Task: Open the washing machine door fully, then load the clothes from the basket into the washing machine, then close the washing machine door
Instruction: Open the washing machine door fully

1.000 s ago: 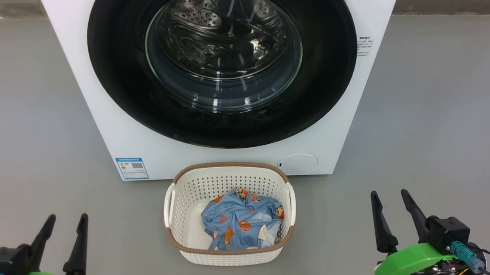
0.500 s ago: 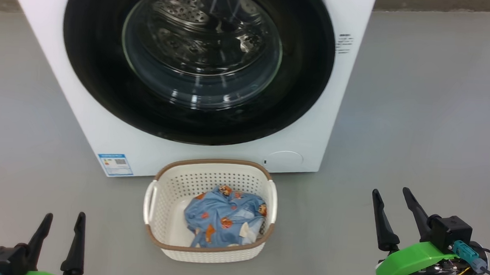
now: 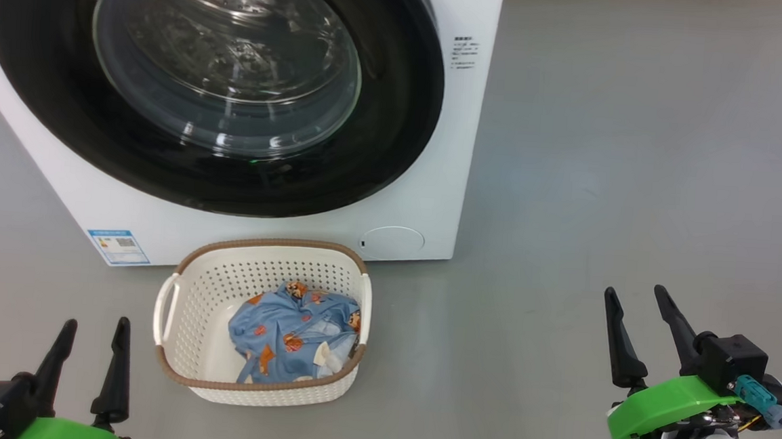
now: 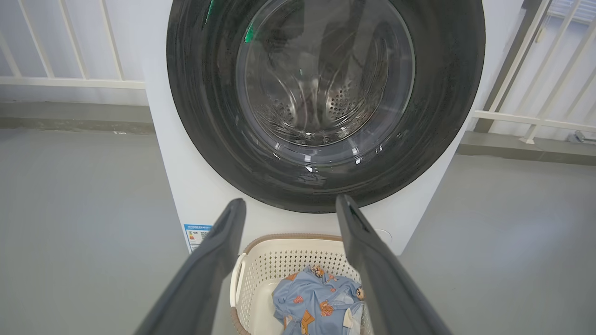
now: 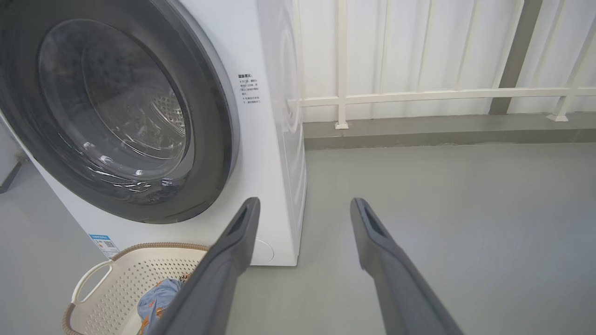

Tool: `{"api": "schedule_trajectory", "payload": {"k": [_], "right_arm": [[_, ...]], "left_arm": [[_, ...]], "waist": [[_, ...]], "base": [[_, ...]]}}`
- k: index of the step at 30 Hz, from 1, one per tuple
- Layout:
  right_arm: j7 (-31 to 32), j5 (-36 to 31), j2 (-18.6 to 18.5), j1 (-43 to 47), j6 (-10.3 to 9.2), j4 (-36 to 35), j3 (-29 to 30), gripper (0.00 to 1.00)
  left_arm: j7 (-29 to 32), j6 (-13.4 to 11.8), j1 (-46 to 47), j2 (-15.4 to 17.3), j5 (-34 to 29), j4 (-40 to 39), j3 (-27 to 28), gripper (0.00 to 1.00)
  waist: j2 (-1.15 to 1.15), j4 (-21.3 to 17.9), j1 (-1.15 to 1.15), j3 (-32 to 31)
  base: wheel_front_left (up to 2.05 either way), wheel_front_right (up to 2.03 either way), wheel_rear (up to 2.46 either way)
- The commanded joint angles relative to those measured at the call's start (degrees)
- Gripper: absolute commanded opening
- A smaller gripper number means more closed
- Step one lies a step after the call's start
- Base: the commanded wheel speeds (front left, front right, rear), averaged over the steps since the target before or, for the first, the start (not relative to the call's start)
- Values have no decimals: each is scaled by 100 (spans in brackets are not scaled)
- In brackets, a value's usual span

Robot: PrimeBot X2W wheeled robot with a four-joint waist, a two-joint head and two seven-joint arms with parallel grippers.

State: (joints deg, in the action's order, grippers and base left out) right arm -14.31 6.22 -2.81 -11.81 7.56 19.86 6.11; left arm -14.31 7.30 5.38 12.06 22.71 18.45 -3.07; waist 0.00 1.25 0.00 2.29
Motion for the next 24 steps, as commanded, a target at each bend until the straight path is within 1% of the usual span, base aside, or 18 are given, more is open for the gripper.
{"api": "schedule_trajectory", "payload": {"k": [1,6,19,24], "right_arm": [[-69,33,-7,-209,-8,-174,-157,100],[-69,60,-7,-225,-8,-190,-169,100],[-69,137,-7,-232,-8,-203,-203,100],[-69,287,-7,-353,-8,-285,-199,100]], "left_arm": [[-69,19,233,156,-51,-173,247,100],[-69,19,210,166,-102,-274,190,100],[-69,19,132,201,-48,-377,118,100],[-69,19,78,162,-72,-462,76,100]], "waist": [[0,3,0,4],[0,9,0,11],[0,8,0,-24],[0,25,0,-21]], "base": [[54,54,-108],[30,30,-61],[1,1,-1],[0,0,0]]}}
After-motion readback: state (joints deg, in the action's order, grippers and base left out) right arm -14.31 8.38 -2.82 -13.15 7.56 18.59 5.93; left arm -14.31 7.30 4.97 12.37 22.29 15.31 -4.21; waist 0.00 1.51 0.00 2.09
